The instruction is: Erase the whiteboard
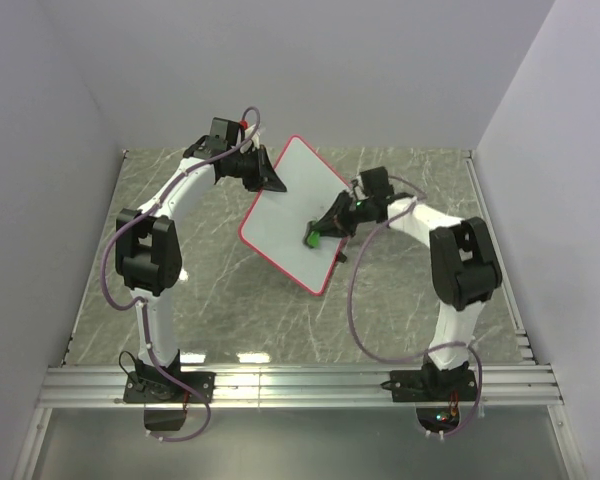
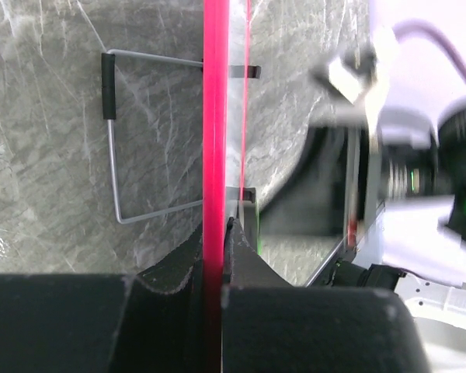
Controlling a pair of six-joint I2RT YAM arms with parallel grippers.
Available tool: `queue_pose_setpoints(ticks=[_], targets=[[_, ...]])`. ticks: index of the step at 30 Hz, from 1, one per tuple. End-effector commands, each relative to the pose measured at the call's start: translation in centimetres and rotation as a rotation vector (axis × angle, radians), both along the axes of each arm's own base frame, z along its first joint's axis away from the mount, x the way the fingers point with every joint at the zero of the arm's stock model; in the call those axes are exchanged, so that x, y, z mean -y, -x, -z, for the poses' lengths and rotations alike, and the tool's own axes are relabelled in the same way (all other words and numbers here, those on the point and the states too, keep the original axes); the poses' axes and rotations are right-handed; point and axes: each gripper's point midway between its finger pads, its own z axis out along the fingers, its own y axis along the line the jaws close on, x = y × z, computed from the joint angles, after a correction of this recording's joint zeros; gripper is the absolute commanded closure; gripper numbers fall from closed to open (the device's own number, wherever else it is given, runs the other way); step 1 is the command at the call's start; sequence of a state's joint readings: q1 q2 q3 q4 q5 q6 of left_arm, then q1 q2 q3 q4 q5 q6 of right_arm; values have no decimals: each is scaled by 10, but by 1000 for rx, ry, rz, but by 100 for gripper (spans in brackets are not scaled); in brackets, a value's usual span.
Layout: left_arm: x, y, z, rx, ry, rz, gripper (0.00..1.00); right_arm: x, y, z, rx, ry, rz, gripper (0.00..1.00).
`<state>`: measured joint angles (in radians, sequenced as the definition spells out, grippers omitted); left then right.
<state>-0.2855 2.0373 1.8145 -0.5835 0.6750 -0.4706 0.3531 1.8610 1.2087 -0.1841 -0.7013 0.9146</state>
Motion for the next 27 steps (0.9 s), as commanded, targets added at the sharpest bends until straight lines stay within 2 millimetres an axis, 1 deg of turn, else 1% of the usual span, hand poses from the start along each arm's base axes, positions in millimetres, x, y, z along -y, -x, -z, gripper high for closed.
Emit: queue_pose_setpoints(ticks=[1,2,3,4,5,6,7,9,10,11,12,14,17,18,19,20,21,22,23,24,25,27], targets=[[-2,16,16,3,-150,-10,100,68,-45,88,-90,319,144,100],[-2,17,16,2,-149,-9,100,72,-53,85,-95,328,147,100],[-2,17,16,3,-150,-8,100,73,-65,80,-75,330,150,100],[-3,19,15,3,-151,-9,100,69,-89,69,-35,319,158,100],[-3,19,15,4,-152,-9,100,69,-99,65,-27,316,164,100],[-4,20,14,3,-153,-9,100,64,-116,55,-10,298,172,100],[-3,21,14,3,-154,-8,100,62,-124,50,-1,290,177,100],[-5,22,12,6,-155,-10,100,55,-137,42,-3,259,200,100],[-5,22,14,2,-158,-10,100,50,-146,37,7,235,202,100],[-5,22,12,6,-157,-13,100,43,-150,32,11,213,209,100],[-5,22,12,5,-159,-14,100,38,-153,28,19,199,206,100],[-5,22,12,6,-158,-14,100,29,-149,25,23,190,189,100],[-5,20,11,8,-161,-17,100,15,-124,28,15,185,136,100],[-5,19,10,12,-159,-18,100,9,-99,35,-9,193,104,100],[-5,19,10,11,-158,-17,100,7,-87,39,-16,192,88,100],[-4,18,9,15,-158,-15,100,2,-78,37,-1,169,71,100],[-4,17,9,16,-160,-15,100,4,-50,48,-36,178,48,100],[-4,16,10,15,-160,-15,100,-2,-33,52,-44,177,23,100],[-4,16,10,15,-159,-12,100,-5,-21,54,-37,167,4,100],[-4,16,11,14,-160,-13,100,-2,3,61,-65,167,-18,100],[-4,15,11,15,-159,-14,100,-9,18,63,-64,168,-51,100],[-3,14,11,16,-161,-14,100,-9,41,63,-54,173,-90,100]])
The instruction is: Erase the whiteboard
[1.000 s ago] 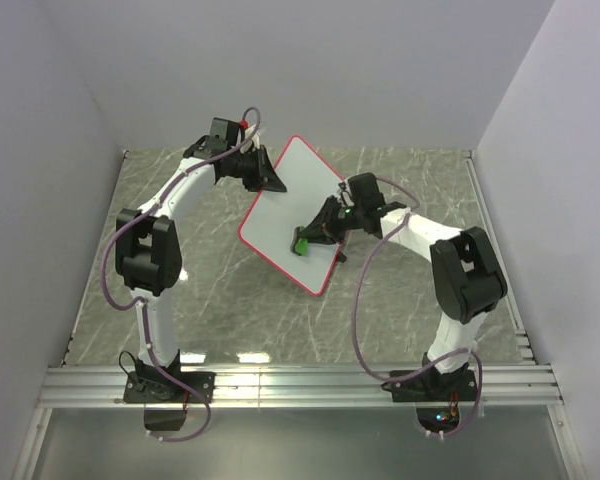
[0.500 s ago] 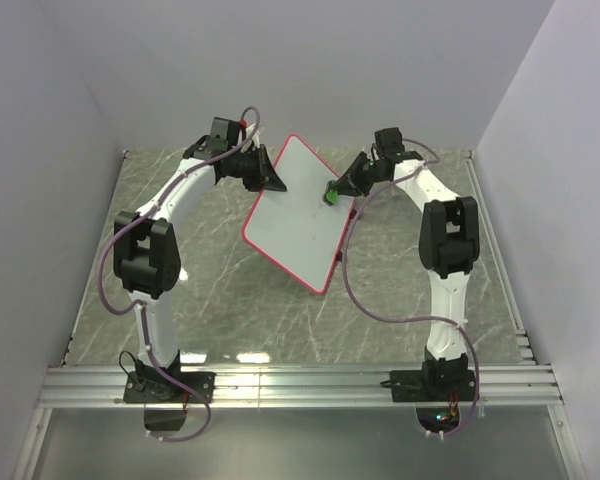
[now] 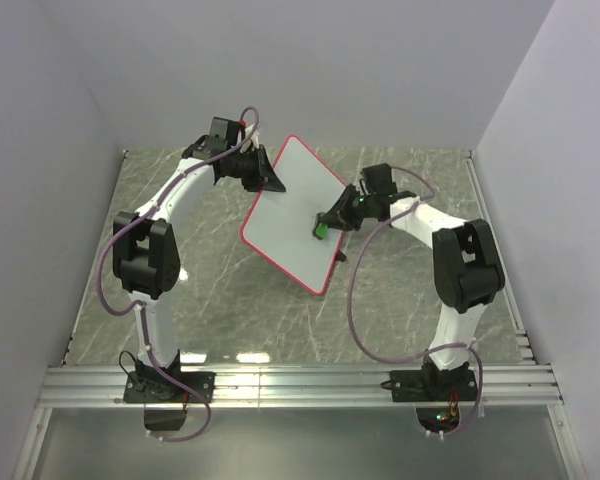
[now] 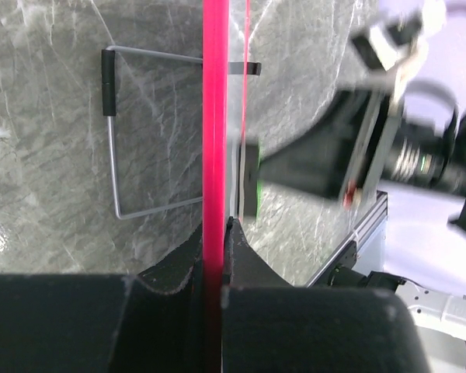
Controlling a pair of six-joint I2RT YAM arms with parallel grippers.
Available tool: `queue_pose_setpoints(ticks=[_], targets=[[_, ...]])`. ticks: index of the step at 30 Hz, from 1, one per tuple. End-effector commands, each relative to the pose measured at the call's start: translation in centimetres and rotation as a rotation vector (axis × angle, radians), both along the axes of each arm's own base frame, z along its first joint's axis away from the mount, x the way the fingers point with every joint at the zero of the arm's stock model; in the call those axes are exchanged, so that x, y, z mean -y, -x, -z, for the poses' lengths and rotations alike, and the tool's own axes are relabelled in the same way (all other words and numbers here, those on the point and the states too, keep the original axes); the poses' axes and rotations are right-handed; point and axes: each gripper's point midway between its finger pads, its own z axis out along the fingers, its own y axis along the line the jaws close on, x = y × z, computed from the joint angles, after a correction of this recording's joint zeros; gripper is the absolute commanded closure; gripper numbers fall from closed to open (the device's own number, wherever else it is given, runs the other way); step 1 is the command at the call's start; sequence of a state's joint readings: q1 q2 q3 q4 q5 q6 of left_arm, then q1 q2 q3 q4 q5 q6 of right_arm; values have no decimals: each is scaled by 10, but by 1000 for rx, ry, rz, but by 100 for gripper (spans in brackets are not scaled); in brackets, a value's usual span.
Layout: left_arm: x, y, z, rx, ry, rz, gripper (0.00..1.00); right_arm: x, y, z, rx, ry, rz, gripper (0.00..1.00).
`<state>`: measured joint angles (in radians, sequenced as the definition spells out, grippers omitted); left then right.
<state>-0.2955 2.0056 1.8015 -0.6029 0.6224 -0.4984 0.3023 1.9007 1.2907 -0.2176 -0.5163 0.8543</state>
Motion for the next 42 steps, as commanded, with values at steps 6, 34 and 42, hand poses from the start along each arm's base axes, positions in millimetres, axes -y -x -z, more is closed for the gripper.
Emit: queue_pose_setpoints(ticks=[6,34,42], targets=[[1,6,18,22,-128,33,100,-45,125,43,-137,64,-292,100],[-4,25,11,18,-132,50,100,-3,-19,0,-57,63,-67,100],[0,20,9,28,-115,55,100,-59,72,-42,36,47,-271,100]])
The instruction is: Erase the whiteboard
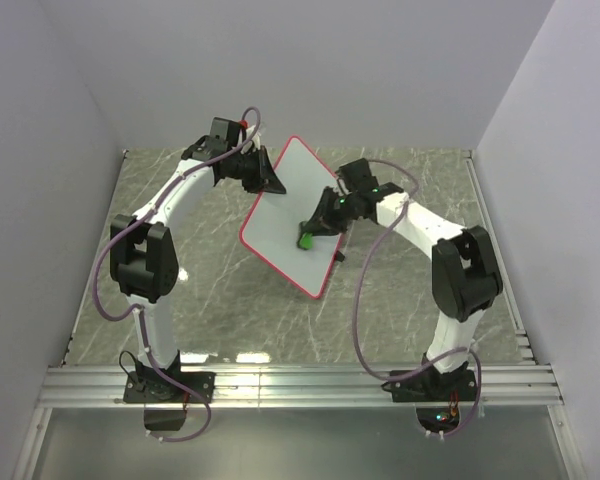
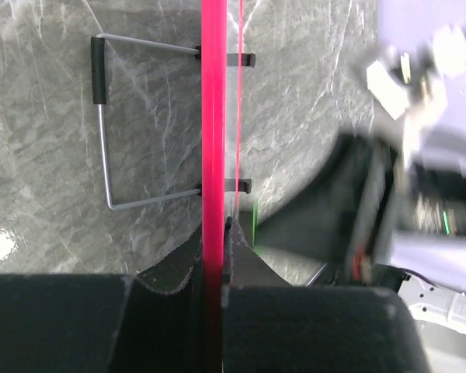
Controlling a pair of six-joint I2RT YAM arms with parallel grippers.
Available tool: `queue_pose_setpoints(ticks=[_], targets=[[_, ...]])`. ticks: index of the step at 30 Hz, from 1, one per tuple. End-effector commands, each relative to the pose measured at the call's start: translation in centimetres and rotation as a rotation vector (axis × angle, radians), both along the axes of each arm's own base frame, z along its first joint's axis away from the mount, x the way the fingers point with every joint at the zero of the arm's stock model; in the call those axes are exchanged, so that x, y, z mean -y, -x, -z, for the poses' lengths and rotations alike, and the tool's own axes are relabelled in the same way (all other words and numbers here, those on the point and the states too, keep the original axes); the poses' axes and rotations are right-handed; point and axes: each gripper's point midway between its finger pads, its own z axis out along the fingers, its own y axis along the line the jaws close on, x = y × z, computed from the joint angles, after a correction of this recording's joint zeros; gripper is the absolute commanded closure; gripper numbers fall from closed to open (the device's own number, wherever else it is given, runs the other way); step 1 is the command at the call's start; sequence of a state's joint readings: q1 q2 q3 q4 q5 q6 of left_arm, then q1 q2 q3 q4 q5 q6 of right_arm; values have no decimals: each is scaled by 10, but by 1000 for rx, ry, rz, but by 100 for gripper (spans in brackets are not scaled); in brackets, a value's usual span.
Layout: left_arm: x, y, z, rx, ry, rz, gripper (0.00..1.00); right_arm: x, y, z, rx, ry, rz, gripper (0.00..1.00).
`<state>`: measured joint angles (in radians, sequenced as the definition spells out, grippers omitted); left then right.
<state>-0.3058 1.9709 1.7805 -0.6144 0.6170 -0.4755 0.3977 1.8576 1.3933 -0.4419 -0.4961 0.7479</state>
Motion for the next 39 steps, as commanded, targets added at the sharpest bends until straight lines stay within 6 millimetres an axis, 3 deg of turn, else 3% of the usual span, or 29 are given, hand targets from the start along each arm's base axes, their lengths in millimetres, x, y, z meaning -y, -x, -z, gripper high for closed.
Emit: queue_pose_setpoints(ticks=[1,5,6,7,8,10,14,17,19,20,23,24,27,30,33,35,38,39], targets=[[0,9,14,14,-101,33,100,-33,34,-23,45,-50,-113,100],[1,8,12,16,-92,34,100,-27,-4,-30,69,-7,-65,100],[2,8,12,16,-89,36,100,-16,-16,-16,30,24,-39,100],[2,9,11,16,-87,36,100,-14,-35,-29,63,15,-15,100],[3,10,10,15,-84,39,100,-7,-45,-28,56,20,9,100],[3,11,10,18,-86,38,100,18,-76,-19,35,28,86,100],[2,13,8,21,-90,39,100,59,-104,9,-14,82,175,100],[1,15,7,24,-96,42,100,66,-96,36,-67,134,154,100],[0,15,6,27,-97,40,100,59,-75,47,-96,127,119,100],[1,15,7,25,-96,42,100,46,-63,47,-95,119,88,100],[2,15,7,24,-92,45,100,21,-34,37,-70,91,31,100],[2,14,7,26,-92,45,100,3,-19,28,-58,77,-3,100],[3,13,10,18,-88,50,100,-27,1,6,-25,28,-65,100],[5,13,13,16,-86,55,100,-39,-7,-33,53,-15,-67,100],[7,14,16,12,-85,63,100,-35,-36,-48,96,14,-39,100],[7,14,18,6,-84,67,100,-22,-57,-47,95,30,-7,100],[9,15,18,7,-82,73,100,-2,-82,-28,54,49,44,100],[9,15,16,8,-81,74,100,4,-85,-12,25,67,55,100]])
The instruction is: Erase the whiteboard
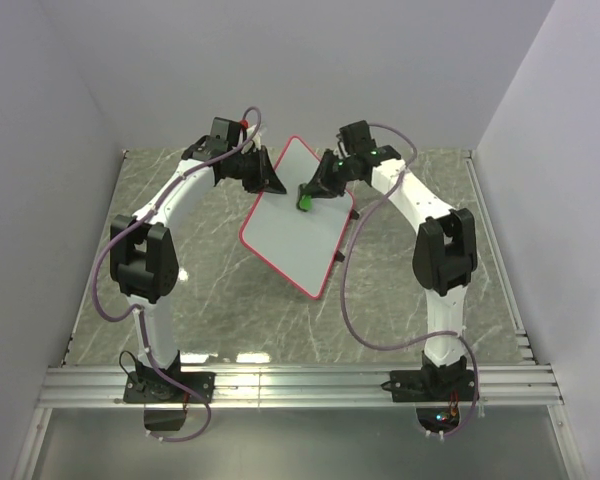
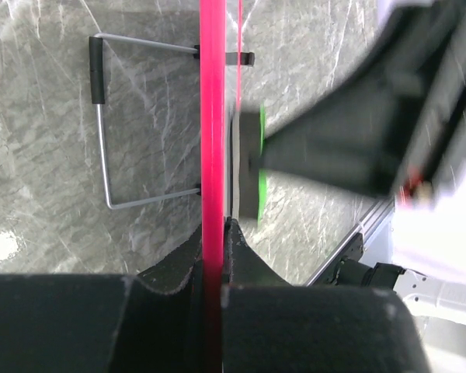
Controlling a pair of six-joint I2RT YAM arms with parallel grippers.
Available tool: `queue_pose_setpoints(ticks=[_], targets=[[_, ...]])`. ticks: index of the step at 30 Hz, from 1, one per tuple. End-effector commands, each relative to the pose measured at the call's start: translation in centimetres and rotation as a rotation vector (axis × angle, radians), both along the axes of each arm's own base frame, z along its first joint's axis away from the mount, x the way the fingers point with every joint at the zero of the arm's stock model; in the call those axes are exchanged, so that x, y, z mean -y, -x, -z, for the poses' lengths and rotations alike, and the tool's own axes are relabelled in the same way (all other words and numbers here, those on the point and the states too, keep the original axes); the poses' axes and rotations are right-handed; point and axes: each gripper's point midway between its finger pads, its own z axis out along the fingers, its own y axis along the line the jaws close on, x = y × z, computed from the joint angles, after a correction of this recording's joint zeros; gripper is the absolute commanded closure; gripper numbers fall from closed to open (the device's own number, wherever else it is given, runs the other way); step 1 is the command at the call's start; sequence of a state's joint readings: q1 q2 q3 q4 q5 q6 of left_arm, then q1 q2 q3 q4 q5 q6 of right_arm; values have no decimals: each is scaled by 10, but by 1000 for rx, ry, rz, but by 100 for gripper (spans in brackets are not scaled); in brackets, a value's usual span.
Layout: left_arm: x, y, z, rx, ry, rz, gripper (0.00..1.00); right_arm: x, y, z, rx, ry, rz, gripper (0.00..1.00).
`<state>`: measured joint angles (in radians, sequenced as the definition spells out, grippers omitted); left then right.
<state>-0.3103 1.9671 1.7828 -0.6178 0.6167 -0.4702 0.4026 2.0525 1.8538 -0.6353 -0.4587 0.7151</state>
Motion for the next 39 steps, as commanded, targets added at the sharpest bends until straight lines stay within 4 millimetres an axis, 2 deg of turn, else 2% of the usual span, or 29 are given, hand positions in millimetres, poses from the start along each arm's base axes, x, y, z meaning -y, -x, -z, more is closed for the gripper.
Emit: queue_pose_setpoints(ticks=[1,2,3,4,5,6,9,11,12,14,17,18,19,21,23,24,26,28,29,31,32,33,34,36,37,38,39], targets=[[7,13,18,6,-82,66,100,34,-23,49,-84,69,75,100],[7,13,18,7,-84,67,100,44,-24,58,-100,84,90,100],[7,12,16,11,-86,67,100,48,-17,78,-138,107,90,100],[6,13,17,11,-89,71,100,53,-13,87,-154,120,94,100],[6,13,17,10,-89,73,100,53,-6,95,-170,128,87,100],[6,12,16,15,-92,73,100,57,8,112,-201,140,84,100],[6,12,17,16,-96,77,100,47,39,128,-239,138,55,100],[6,11,17,18,-95,78,100,36,56,126,-240,127,26,100],[6,11,18,15,-95,79,100,24,67,123,-237,129,-5,100],[7,9,18,17,-93,81,100,14,77,117,-234,115,-31,100],[9,6,16,23,-88,83,100,15,87,103,-213,93,-22,100],[9,5,17,20,-88,81,100,25,87,95,-192,103,7,100],[9,4,16,21,-86,79,100,43,77,92,-186,101,57,100],[9,3,16,24,-84,76,100,71,72,83,-174,109,130,100],[10,1,15,29,-78,76,100,114,58,78,-147,164,203,100],[9,0,16,26,-81,73,100,129,59,74,-156,216,213,100],[9,-2,15,28,-80,67,100,162,54,81,-126,388,221,100],[7,-6,13,35,-81,56,100,186,63,93,-171,520,232,100],[6,-7,14,32,-81,52,100,194,73,103,-204,552,232,100],[4,-9,15,29,-83,41,100,199,82,113,-233,546,248,100],[3,-11,15,31,-86,35,100,199,86,118,-250,533,262,95],[2,-11,16,26,-89,29,99,200,94,128,-269,525,264,67],[0,-13,17,25,-93,21,96,198,97,132,-279,511,268,55],[-2,-14,18,23,-100,9,79,194,103,138,-300,487,267,21],[-5,-15,16,25,-100,3,72,193,104,140,-308,481,268,21],[-6,-17,16,28,-105,-4,60,193,103,139,-308,480,262,20],[-7,-18,15,31,-104,-9,56,193,102,139,-309,485,260,20]])
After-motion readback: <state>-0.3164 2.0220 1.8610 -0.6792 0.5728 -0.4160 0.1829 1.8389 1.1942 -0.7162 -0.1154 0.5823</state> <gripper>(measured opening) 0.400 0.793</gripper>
